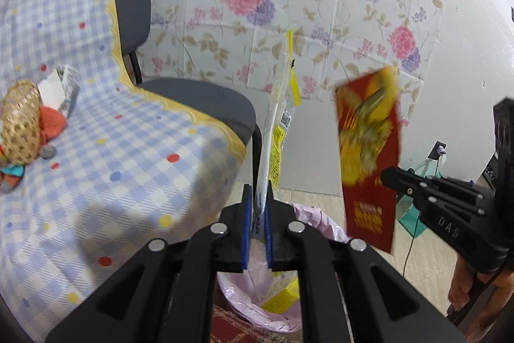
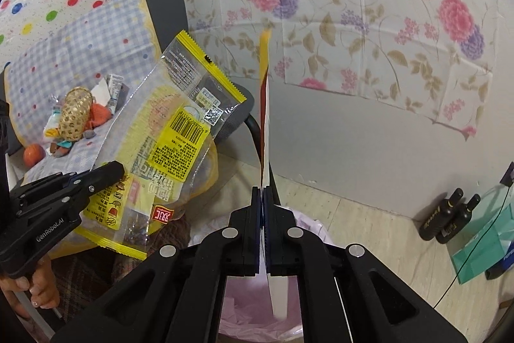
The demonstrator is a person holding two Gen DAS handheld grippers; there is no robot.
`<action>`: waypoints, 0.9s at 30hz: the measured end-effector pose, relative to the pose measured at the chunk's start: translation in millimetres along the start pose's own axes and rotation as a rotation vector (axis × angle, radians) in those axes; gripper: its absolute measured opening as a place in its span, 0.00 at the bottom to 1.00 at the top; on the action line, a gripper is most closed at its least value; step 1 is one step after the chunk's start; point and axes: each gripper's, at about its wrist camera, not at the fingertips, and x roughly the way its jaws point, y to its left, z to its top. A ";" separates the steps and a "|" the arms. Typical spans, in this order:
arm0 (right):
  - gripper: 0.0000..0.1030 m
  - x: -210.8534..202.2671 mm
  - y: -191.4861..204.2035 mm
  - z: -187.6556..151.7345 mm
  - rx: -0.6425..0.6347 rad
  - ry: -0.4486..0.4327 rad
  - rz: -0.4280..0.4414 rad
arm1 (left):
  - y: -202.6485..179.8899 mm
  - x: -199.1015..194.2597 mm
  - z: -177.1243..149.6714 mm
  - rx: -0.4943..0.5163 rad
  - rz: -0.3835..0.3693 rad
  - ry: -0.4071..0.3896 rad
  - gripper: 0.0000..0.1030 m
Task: Collect trash
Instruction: 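Carry both items over the pink trash bin and open both grippers, then move both open grippers back over the items on the chair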
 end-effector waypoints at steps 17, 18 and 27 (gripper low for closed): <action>0.12 -2.2 24.2 32.0 -0.027 -0.061 0.093 | 51.8 -27.5 5.1 -0.054 0.212 -0.035 0.36; 0.12 -2.2 30.9 37.1 -0.037 -0.068 0.112 | 56.8 -31.1 6.3 -0.057 0.231 -0.041 0.36; 0.12 7.9 89.9 66.5 -0.125 -0.071 0.239 | 113.6 -63.7 7.8 -0.147 0.364 -0.072 0.41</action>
